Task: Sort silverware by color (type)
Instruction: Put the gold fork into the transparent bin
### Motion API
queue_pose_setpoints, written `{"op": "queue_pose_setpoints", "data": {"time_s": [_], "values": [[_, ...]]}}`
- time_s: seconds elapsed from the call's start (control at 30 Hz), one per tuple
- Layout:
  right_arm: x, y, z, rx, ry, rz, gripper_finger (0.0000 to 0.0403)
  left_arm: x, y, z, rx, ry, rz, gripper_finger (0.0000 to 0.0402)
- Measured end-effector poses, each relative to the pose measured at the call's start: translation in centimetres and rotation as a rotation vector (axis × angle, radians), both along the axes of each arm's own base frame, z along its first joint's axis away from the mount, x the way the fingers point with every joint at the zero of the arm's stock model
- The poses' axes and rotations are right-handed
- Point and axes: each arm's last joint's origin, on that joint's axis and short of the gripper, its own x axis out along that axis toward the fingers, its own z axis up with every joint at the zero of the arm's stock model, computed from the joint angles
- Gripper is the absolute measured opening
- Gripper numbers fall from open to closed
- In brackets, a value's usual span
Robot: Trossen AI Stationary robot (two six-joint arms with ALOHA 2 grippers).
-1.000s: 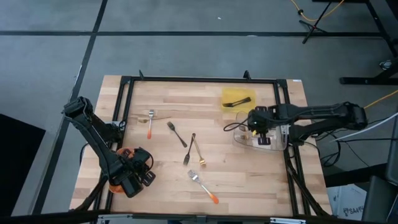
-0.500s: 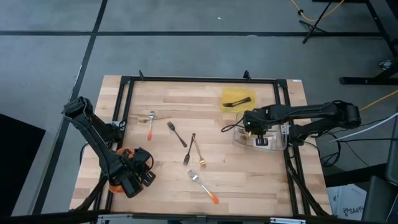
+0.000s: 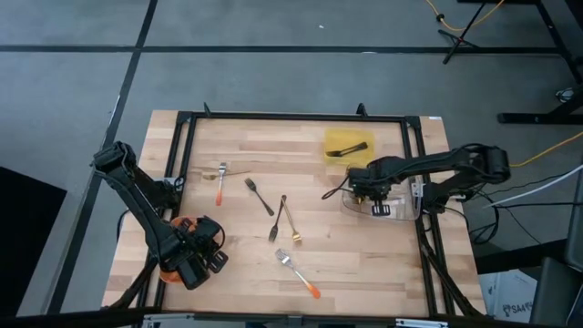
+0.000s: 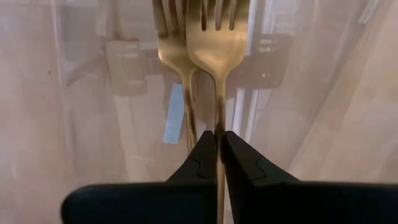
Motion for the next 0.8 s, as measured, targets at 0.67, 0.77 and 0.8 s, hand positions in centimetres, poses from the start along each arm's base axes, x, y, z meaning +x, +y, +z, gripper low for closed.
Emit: {"op": "queue_pose_setpoints", "data": {"time_s": [0.67, 0.77, 0.8], "values": [[0.04, 0.01, -0.17, 0.003, 0.009, 0.001, 0.006, 0.35, 0.31, 0.0, -0.001, -0.001, 0.018, 0.0085], [0.05, 0.01, -0.17, 0.003, 0.01, 0.001, 0.008, 0.78, 0.73, 0.0, 0.0, 0.0, 0.041, 0.0085], [0.05, 0.01, -0.17, 0.003, 0.01, 0.001, 0.0085, 0.95, 0.91, 0.0, 0.001, 0.001, 0.047, 0.0085]]}}
